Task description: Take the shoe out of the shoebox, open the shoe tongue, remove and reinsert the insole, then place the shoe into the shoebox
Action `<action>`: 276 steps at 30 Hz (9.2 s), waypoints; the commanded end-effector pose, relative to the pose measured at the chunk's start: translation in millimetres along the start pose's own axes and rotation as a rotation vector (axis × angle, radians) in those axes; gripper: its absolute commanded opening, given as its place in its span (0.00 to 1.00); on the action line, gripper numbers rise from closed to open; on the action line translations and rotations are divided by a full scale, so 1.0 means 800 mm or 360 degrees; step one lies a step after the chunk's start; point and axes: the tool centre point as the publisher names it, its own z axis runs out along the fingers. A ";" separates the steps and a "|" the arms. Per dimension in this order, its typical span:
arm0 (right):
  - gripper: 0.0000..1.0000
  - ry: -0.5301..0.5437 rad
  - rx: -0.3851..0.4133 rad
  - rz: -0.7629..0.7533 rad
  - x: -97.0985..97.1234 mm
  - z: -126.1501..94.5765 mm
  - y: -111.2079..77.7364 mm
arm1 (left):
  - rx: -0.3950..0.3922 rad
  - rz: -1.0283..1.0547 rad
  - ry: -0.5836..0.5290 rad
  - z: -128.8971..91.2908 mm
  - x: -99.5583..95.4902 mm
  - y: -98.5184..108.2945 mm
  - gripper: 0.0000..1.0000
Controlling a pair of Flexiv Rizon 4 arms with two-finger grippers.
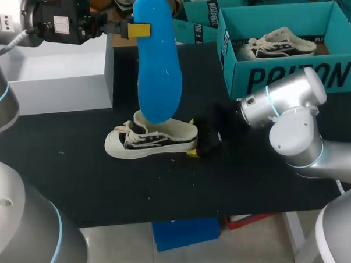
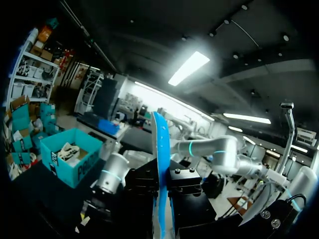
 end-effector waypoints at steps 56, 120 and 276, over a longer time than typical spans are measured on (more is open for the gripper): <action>1.00 0.0200 0.1502 -0.0021 -0.056 0.037 0.107 | 0.0002 0.0001 -0.0004 0.001 0.000 0.001 0.00; 0.00 -0.0487 0.1615 0.0839 -0.087 -0.069 0.148 | 0.0002 0.0001 -0.0004 0.001 0.000 0.001 0.00; 1.00 0.0496 -0.0923 0.2500 -0.066 -0.156 0.159 | -0.0146 0.0746 -0.0245 0.023 0.023 0.007 0.00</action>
